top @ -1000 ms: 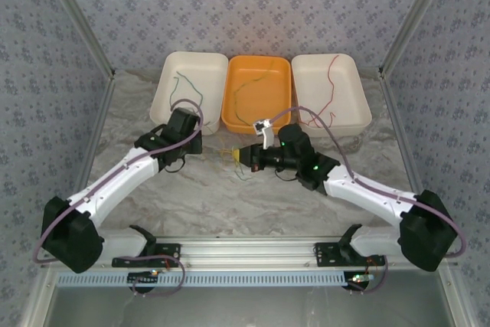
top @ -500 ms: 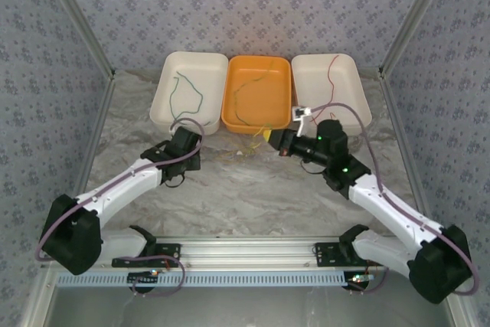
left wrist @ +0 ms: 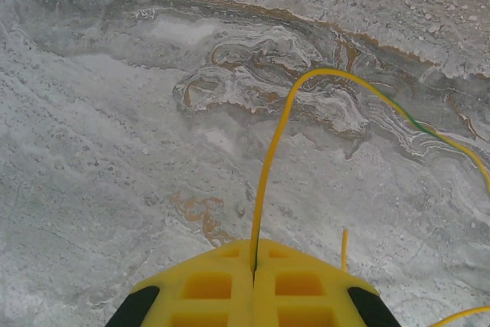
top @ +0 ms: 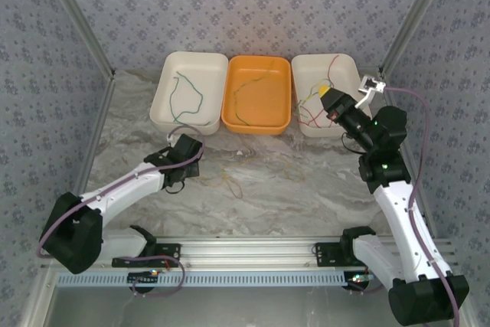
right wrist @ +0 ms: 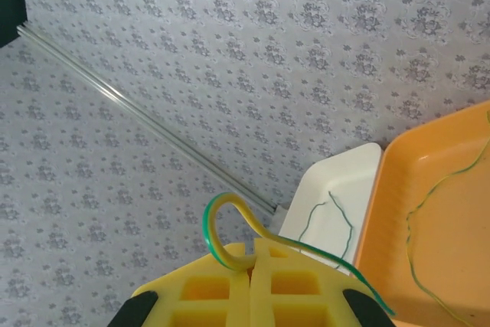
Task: Untangle the cables
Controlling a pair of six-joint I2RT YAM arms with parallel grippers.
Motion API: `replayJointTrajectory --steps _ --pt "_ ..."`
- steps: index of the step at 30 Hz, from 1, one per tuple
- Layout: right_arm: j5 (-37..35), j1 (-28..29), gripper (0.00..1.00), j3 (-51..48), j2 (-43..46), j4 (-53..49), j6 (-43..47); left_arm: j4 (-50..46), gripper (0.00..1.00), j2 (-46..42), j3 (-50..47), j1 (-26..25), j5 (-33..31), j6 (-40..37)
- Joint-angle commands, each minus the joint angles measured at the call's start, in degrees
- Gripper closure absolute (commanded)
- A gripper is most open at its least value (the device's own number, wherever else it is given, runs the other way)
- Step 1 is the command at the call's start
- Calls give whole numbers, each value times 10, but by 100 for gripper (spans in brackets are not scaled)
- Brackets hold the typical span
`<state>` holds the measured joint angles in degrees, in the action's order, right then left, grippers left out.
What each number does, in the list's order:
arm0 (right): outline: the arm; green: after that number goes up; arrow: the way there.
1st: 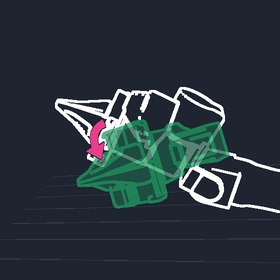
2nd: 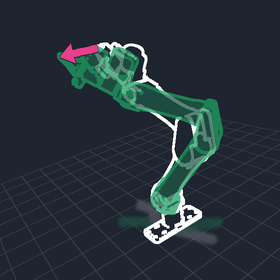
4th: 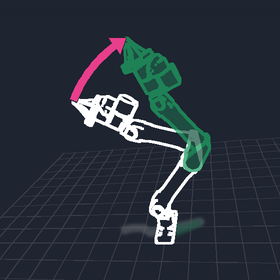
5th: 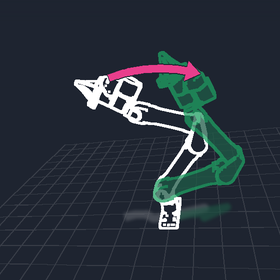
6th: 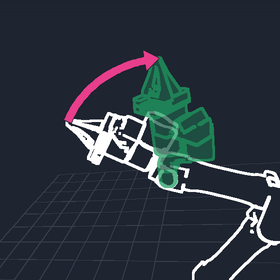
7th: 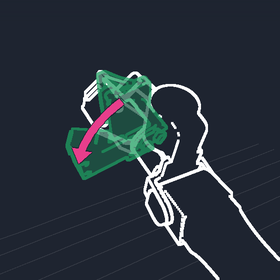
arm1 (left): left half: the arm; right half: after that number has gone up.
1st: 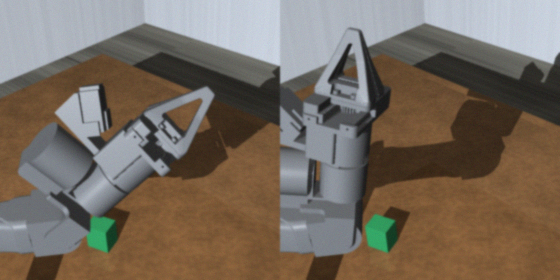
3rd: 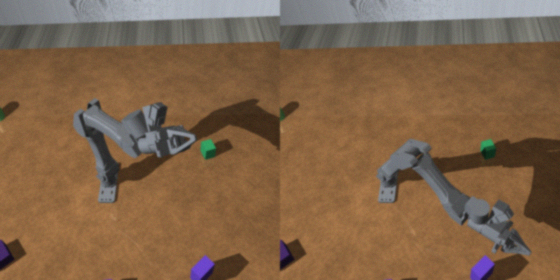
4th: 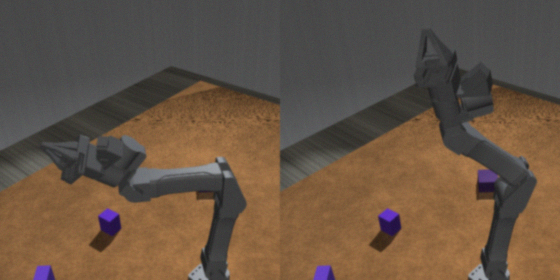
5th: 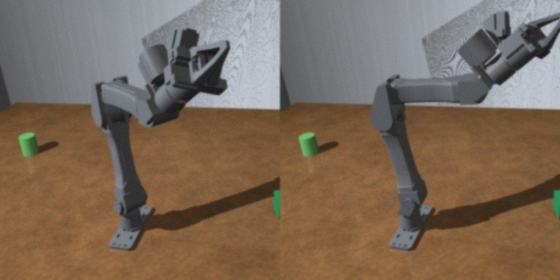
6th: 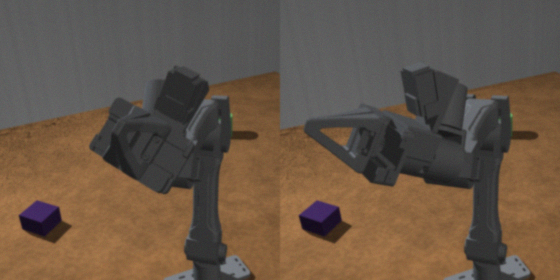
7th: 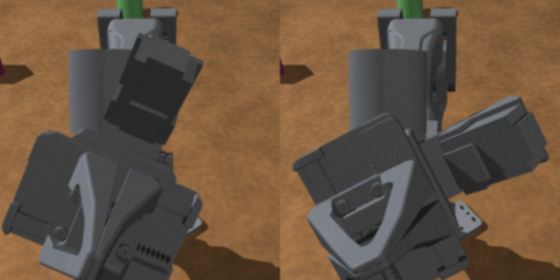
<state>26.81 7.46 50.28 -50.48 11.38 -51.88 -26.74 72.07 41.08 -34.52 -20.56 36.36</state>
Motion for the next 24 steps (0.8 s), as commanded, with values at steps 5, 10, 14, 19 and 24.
replayJointTrajectory --steps 5,10,14,19,24 --pt "126 27 100 11 -27 13 52 -9 62 -38 52 -11 37 24" --pt "174 76 100 1 -18 -65 208 11 43 -131 113 -14 91 11" --pt "192 116 100 10 -37 -134 305 44 45 -153 168 -15 192 -42" --pt "182 170 100 67 -88 -227 374 95 46 -132 202 -82 286 -133" --pt "174 214 100 109 -126 -302 414 124 40 -111 195 -162 243 -222"
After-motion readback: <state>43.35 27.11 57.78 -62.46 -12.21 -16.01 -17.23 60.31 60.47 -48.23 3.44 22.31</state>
